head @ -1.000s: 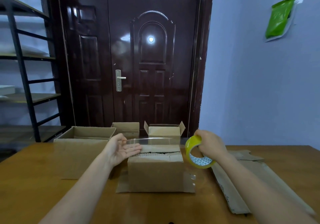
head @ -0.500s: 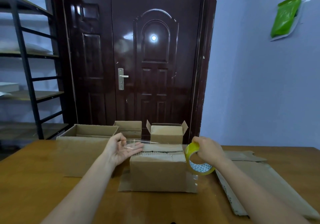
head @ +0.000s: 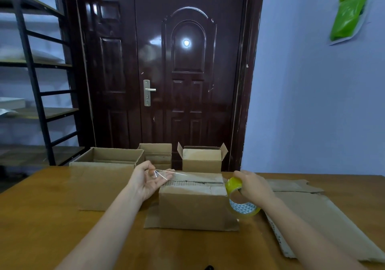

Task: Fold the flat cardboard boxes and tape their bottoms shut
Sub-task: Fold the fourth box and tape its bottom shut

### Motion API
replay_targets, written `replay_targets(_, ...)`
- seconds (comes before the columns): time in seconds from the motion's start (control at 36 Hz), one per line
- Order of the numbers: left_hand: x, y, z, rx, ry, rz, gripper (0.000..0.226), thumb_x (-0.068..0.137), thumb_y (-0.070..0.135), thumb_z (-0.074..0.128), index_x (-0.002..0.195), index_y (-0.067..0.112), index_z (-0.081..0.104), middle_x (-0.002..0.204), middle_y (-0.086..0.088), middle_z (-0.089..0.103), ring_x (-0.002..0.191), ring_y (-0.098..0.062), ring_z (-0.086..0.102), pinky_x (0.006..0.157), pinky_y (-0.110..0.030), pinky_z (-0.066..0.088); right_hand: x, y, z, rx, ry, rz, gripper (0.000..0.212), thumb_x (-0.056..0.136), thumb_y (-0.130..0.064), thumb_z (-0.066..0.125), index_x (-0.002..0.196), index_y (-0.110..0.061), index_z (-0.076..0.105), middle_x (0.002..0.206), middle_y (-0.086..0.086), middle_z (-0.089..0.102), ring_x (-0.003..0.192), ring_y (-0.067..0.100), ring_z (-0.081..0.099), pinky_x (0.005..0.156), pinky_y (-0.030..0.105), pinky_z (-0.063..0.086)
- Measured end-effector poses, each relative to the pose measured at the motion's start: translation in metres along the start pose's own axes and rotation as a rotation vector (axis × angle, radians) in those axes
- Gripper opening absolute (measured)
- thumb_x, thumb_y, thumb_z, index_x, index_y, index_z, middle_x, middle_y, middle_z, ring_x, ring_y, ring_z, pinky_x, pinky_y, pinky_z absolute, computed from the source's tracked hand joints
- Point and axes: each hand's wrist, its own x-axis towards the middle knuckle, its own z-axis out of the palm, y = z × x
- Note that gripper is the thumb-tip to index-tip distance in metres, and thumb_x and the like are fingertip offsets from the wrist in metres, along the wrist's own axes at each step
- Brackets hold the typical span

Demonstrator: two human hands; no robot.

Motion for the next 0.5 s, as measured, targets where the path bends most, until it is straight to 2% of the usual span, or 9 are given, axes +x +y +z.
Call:
replay_targets(0.11, -0.003, -0.006, 0.003, -0.036, -0.035, -0.016, 0.049, 0.086, -0.003, 0.034, 0.131, 0.016, 0.03, 0.106, -0.037, 0.056, 0.099, -0.046, 0.059, 0.068, -0.052, 0.053, -0.003, 0.004, -0.002, -0.002, 0.002, 0.004, 0.028, 0.091, -0.019, 0.055, 0.119, -0.025, 0.051, 0.107, -0.005, 0.06, 0.083, 0.01, 0.054, 0.054, 0.012, 0.031)
replay_targets(0.25, -0.005, -0.015, 0.01, -0.035, -0.078, -0.043, 0.016, 0.087, -0.003, 0.034, 0.098, 0.003, 0.043, 0.104, -0.038, 0.055, 0.1, -0.047, 0.059, 0.068, -0.051, 0.053, -0.01, 0.013, -0.01, -0.039, -0.011, 0.04, 0.033, 0.091, -0.018, 0.052, 0.123, -0.024, 0.049, 0.106, -0.005, 0.058, 0.079, 0.009, 0.045, 0.05, 0.012, 0.023)
replay_targets(0.31, -0.004, -0.018, 0.011, -0.022, -0.084, -0.034, 0.014, 0.087, -0.004, 0.034, 0.094, 0.004, 0.043, 0.103, -0.039, 0.055, 0.097, -0.046, 0.061, 0.068, -0.049, 0.055, -0.012, 0.016, -0.011, -0.042, -0.021, 0.052, 0.038, 0.09, -0.016, 0.053, 0.127, -0.024, 0.047, 0.108, -0.003, 0.058, 0.08, 0.01, 0.045, 0.051, 0.013, 0.024)
replay_targets(0.42, 0.006, -0.02, 0.004, 0.028, -0.063, 0.013, 0.018, 0.086, -0.004, 0.037, 0.1, 0.005, 0.043, 0.111, -0.041, 0.056, 0.085, -0.04, 0.07, 0.063, -0.039, 0.061, -0.013, 0.015, -0.011, -0.036, -0.023, 0.053, 0.041, 0.09, -0.015, 0.053, 0.129, -0.025, 0.047, 0.114, -0.002, 0.059, 0.093, 0.015, 0.057, 0.061, 0.017, 0.034)
replay_targets(0.44, 0.007, -0.02, 0.003, 0.067, -0.062, 0.028, 0.014, 0.086, -0.005, 0.038, 0.093, 0.007, 0.044, 0.109, -0.04, 0.059, 0.08, -0.036, 0.071, 0.064, -0.037, 0.06, -0.013, 0.015, -0.011, -0.032, -0.02, 0.052, 0.039, 0.09, -0.015, 0.053, 0.127, -0.024, 0.048, 0.113, -0.002, 0.059, 0.095, 0.015, 0.058, 0.062, 0.018, 0.034)
replay_targets(0.5, 0.008, -0.02, 0.0, 0.134, -0.053, 0.054, 0.021, 0.087, -0.006, 0.039, 0.076, 0.013, 0.04, 0.101, -0.036, 0.064, 0.072, -0.03, 0.073, 0.067, -0.033, 0.057, -0.013, 0.016, -0.011, -0.024, -0.02, 0.055, 0.035, 0.09, -0.013, 0.052, 0.123, -0.024, 0.05, 0.111, -0.002, 0.06, 0.095, 0.016, 0.058, 0.059, 0.017, 0.032)
